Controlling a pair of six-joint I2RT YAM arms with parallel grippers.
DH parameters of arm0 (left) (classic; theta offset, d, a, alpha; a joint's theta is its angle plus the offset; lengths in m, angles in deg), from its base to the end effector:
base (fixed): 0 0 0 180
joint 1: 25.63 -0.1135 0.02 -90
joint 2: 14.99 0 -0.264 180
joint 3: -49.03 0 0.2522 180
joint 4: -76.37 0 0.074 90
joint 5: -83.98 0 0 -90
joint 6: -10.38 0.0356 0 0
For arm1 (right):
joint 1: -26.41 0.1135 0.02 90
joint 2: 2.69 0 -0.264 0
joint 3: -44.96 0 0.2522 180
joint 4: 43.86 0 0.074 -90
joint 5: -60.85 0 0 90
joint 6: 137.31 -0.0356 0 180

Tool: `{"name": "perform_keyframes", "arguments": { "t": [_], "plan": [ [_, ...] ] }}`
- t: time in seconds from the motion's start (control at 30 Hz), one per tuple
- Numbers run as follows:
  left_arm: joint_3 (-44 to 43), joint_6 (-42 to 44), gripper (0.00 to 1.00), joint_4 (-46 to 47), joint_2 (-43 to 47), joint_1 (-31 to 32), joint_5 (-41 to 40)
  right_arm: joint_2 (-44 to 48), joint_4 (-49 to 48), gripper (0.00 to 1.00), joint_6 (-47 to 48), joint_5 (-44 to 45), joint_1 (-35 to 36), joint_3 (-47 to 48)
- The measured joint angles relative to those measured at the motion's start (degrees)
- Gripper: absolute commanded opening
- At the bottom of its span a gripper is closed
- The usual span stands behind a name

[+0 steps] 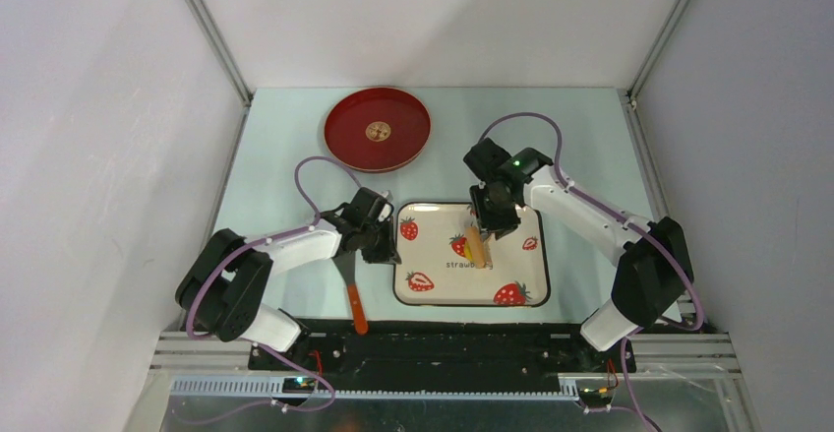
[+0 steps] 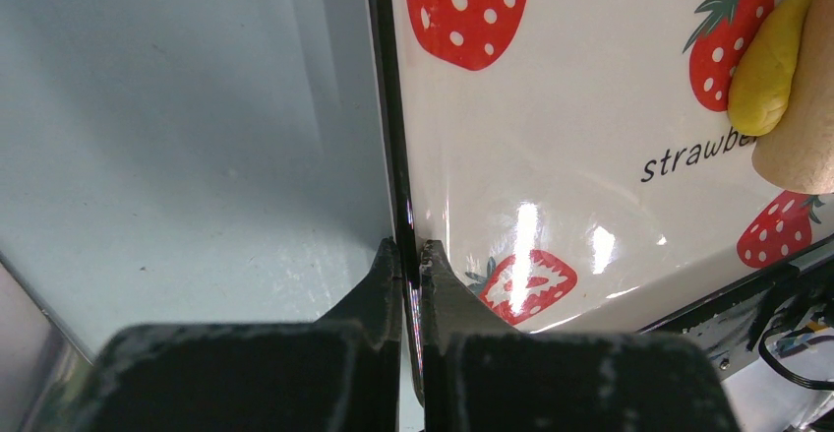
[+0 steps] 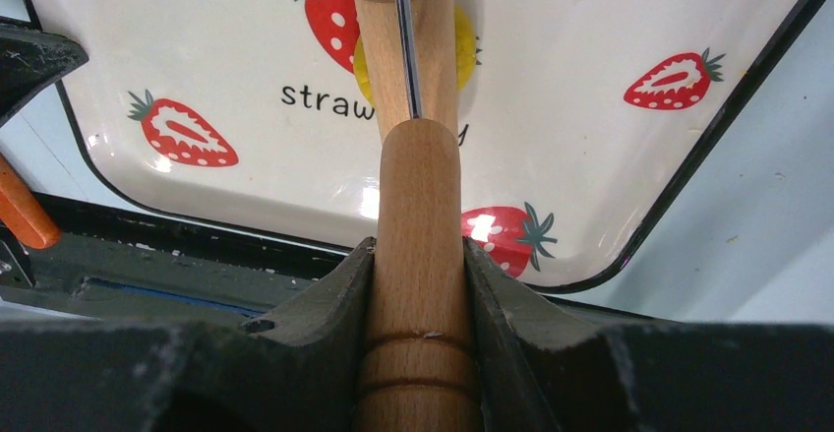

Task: Roll out the dumpling wrappers from the dough

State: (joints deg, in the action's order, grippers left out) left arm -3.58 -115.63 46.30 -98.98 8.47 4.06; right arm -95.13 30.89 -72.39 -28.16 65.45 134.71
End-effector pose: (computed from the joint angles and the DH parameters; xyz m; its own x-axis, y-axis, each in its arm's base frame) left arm 0.2116 -0.1508 0.1489 -0.9536 -0.0534 -0.2962 0.0749 0.9111 -0.4053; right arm 0.2388 0.1929 0.2585 -0.9524 -0.2266 -0.2041 -0.2464 0.9661 0.0769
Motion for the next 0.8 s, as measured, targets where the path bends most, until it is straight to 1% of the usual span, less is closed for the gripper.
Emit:
{"name": "perform_keyframes", "arguments": {
  "t": [0.8],
  "plan": [
    [0.0, 0.0, 0.00, 0.0, 0.0, 0.0, 0.0, -1.7, 0.4, 0.00, 0.1, 1.0, 1.9, 1.4]
  ]
}}
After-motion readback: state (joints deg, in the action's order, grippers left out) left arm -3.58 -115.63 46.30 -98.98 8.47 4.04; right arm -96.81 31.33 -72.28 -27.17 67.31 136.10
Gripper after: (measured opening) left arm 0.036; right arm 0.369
